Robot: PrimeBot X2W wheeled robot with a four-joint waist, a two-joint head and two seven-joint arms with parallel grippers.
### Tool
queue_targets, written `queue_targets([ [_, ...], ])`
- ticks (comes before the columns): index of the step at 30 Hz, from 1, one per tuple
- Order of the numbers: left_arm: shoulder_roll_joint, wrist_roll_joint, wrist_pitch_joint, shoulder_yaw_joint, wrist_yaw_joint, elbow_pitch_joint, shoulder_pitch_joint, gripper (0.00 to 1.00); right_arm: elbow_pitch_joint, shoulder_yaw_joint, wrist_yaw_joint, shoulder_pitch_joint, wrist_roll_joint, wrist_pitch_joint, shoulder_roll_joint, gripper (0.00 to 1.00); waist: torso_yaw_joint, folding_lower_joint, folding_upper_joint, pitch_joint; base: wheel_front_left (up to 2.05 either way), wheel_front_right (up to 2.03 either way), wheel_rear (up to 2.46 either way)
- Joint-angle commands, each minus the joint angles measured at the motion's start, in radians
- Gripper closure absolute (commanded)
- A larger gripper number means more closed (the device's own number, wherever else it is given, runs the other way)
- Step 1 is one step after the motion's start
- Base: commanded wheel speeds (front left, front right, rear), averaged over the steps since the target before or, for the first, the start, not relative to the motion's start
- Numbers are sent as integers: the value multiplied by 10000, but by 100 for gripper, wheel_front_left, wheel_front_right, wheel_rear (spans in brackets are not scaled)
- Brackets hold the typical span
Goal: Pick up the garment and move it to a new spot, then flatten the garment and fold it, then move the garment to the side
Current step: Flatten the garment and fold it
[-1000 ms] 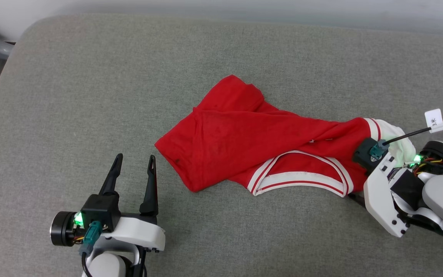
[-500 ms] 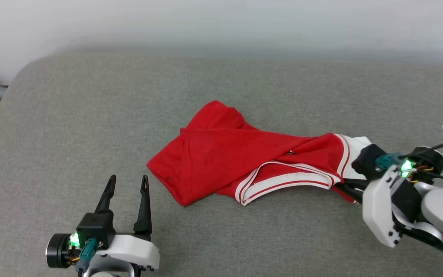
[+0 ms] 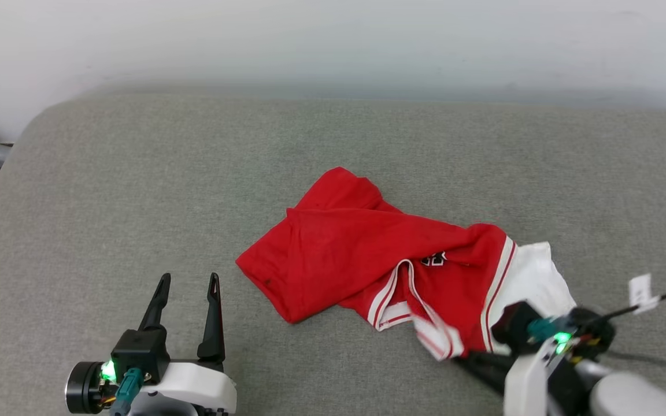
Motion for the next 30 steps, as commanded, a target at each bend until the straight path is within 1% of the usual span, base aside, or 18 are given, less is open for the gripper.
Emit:
queue_targets([
  [1, -10, 5, -26, 12, -19, -23, -46, 0, 234, -19, -9, 522, -99, -1, 485, 100, 118, 0, 0, 78, 0, 0, 0],
  [6, -10, 14, -26, 56, -24, 5, -115, 0, 1240, 27, -9, 1335, -230, -199, 1479, 100, 249, 0, 0, 163, 0, 0, 0],
  [10, -10, 24, -26, 124, -2, 47, -44, 0, 2111, -19, -10, 1418, -630, -631, 1868, 100, 188, 0, 0, 144, 0, 0, 0],
  [11, -9, 29, -26, 152, 9, 62, -3, 0, 2250, -125, -12, 1455, -679, -807, 1973, 69, 147, 0, 0, 115, 0, 0, 0],
  [12, -11, 42, -26, 163, 7, 85, 41, 0, 2330, -249, -12, 1485, -701, -1001, 2042, 12, 103, 0, 0, 66, 0, 0, 0],
  [13, -11, 62, -26, 184, -1, 106, 84, 0, 2351, -383, -10, 1498, -772, -1214, 2069, 0, 55, 0, 0, 12, 0, 0, 0],
  [17, -9, 102, -26, 248, -20, 129, 226, 0, 1984, -1030, -10, 1687, -1076, -1916, 1964, 0, -131, 0, 0, -260, 0, 0, 0],
  [22, -11, 197, -26, 320, -36, 35, 449, 0, 815, -2588, -10, 2104, -1355, -2358, 1595, 0, -347, 0, 0, -517, 0, 0, 0],
  [25, -9, 264, -26, 357, -54, 9, 519, 0, 58, -3743, -10, 2349, -1652, -2257, 1331, 0, -418, 0, 0, -597, 0, 0, 0],
  [28, -11, 297, -26, 362, -78, -28, 560, 0, -587, -4784, -9, 2568, -1838, -1917, 1151, 0, -463, 0, 0, -643, 0, 0, 0],
  [29, -11, 297, -26, 362, -78, -28, 560, 0, -587, -4784, -9, 2568, -1838, -1917, 1151, 0, -463, 0, 0, -643, 0, 0, 0],
  [30, -11, 313, -26, 349, -88, -36, 573, 0, -749, -5093, -12, 2612, -1942, -1765, 1039, 0, -464, 0, 0, -652, 0, 0, 0],
])
